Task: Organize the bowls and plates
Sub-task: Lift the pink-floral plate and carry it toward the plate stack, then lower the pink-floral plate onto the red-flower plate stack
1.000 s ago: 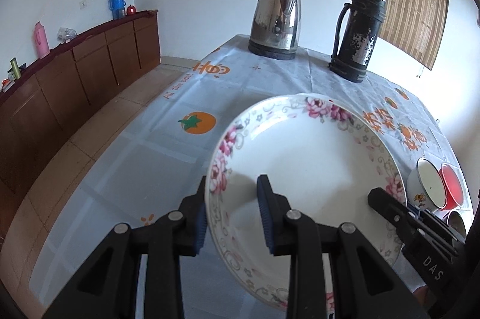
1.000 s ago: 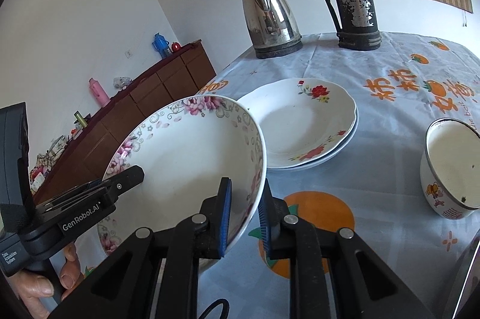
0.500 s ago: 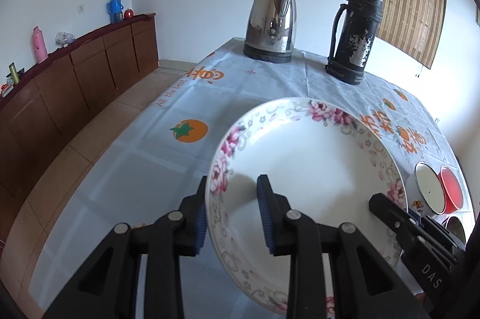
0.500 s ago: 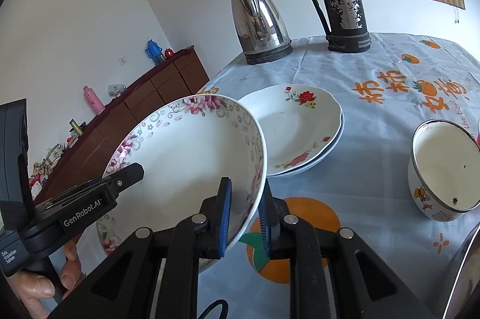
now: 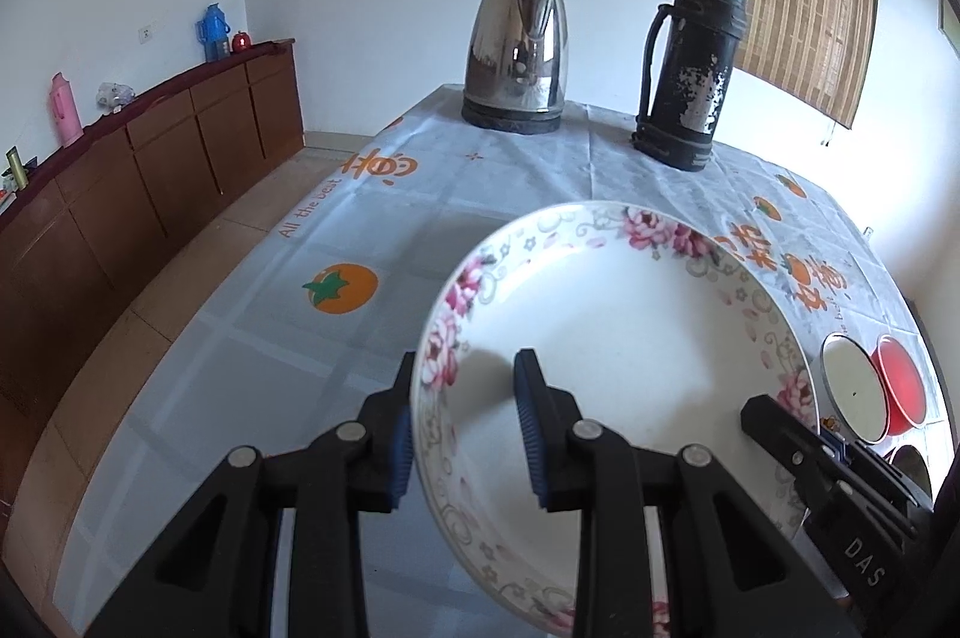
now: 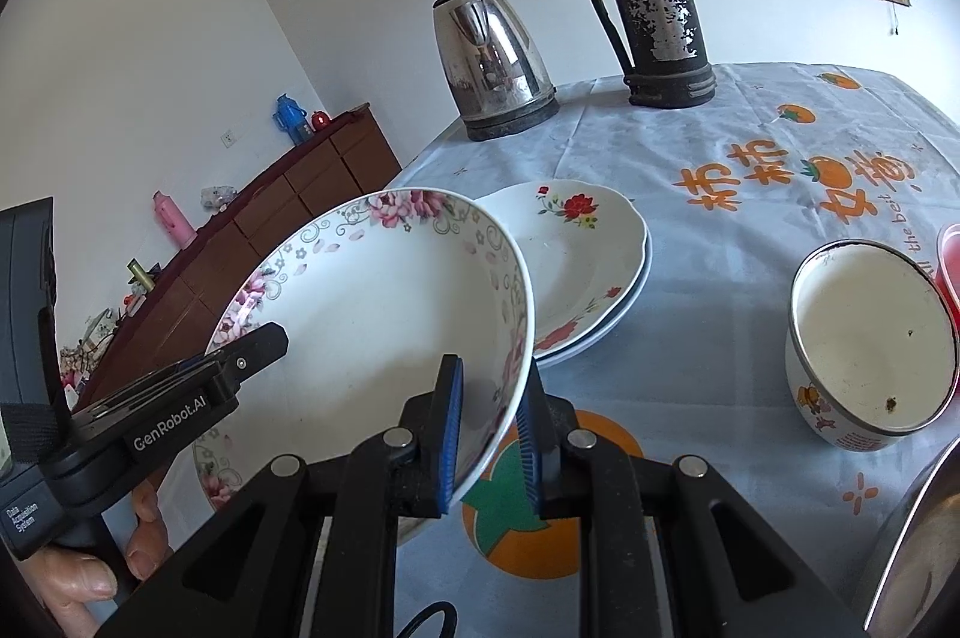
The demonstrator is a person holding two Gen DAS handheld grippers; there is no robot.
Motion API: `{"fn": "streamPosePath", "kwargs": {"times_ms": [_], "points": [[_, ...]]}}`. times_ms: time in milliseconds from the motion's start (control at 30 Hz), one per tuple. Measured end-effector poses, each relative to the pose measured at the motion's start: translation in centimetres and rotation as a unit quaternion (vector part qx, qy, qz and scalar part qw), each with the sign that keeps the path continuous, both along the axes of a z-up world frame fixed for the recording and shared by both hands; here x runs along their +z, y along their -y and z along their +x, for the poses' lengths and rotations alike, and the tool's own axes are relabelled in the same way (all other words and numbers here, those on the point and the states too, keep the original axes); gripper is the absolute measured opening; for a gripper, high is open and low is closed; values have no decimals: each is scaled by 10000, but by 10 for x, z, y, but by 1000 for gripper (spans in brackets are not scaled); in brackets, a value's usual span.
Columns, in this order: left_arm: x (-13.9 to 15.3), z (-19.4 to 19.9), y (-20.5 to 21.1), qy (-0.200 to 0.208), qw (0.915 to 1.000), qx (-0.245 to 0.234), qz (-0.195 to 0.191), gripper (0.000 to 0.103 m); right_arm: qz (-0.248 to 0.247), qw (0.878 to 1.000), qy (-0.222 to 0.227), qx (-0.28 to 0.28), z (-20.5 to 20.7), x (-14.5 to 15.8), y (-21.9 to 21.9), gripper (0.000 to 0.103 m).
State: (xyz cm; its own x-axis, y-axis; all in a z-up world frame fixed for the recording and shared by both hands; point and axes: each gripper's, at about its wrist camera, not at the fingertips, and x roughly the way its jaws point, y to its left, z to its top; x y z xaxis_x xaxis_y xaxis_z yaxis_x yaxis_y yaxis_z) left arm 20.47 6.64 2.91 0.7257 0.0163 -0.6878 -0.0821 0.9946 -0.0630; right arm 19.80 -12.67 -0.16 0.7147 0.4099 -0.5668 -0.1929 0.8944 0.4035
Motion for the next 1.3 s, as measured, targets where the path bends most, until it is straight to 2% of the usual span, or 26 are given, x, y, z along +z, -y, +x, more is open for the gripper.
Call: {"fn": "streamPosePath", "kwargs": {"times_ms": [633, 900, 1100, 1300], "points": [[-3, 49, 43, 129, 9996, -232, 39, 29, 283, 9977, -13, -622, 30, -9, 42, 19], [-16, 78, 59, 13, 9996, -290, 2, 29, 417, 9948, -112, -919, 50, -17, 58, 19], [-27, 92, 65, -81, 9995, -315, 17, 29, 254, 9936, -270, -1071, 60, -26, 58, 19], [-28, 97, 67, -59, 9995, -299, 47, 29, 140, 9927, -216, -1178, 63, -26, 56, 20]]}}
